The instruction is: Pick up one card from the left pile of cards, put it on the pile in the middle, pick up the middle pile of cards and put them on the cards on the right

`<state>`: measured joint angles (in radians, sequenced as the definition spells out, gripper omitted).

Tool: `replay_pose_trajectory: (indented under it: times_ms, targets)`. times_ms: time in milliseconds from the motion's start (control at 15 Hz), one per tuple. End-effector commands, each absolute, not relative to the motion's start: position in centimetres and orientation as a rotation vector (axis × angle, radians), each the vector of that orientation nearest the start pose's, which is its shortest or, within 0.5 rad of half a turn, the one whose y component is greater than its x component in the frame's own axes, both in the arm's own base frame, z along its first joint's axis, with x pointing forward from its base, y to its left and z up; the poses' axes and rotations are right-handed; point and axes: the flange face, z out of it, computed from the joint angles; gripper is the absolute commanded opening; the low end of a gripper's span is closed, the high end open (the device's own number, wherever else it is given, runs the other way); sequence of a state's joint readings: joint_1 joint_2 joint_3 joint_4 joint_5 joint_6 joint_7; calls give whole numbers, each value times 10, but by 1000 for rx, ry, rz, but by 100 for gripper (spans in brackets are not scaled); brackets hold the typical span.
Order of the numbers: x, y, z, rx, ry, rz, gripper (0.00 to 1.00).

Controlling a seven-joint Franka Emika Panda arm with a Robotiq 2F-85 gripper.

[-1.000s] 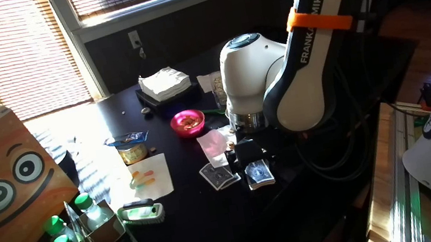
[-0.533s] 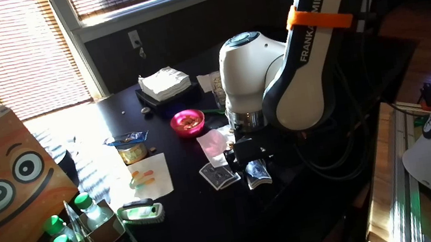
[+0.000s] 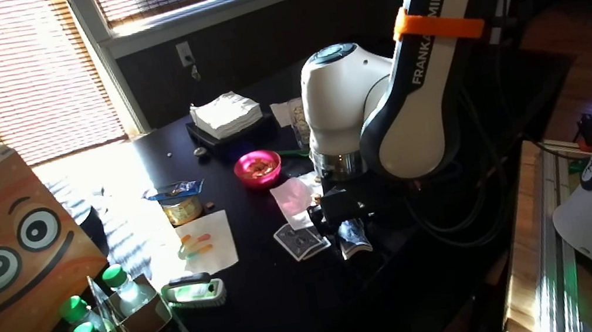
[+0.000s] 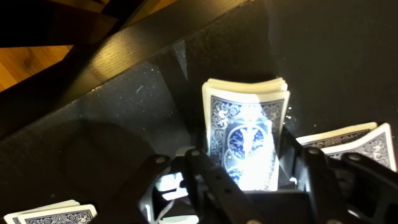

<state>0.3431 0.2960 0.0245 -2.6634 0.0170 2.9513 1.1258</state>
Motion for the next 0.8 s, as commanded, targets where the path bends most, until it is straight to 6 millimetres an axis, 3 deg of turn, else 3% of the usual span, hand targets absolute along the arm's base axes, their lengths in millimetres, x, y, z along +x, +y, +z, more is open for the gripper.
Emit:
replay_pose_trajectory:
  times_ms: [0, 333, 533, 733]
  targets:
    - [380, 145, 137, -2910, 1182, 29, 58]
    - [379, 145, 138, -2914, 1181, 27, 60]
    - [379, 145, 139, -2916, 1179, 24, 52]
    - [379, 144, 141, -2917, 1179, 19, 52]
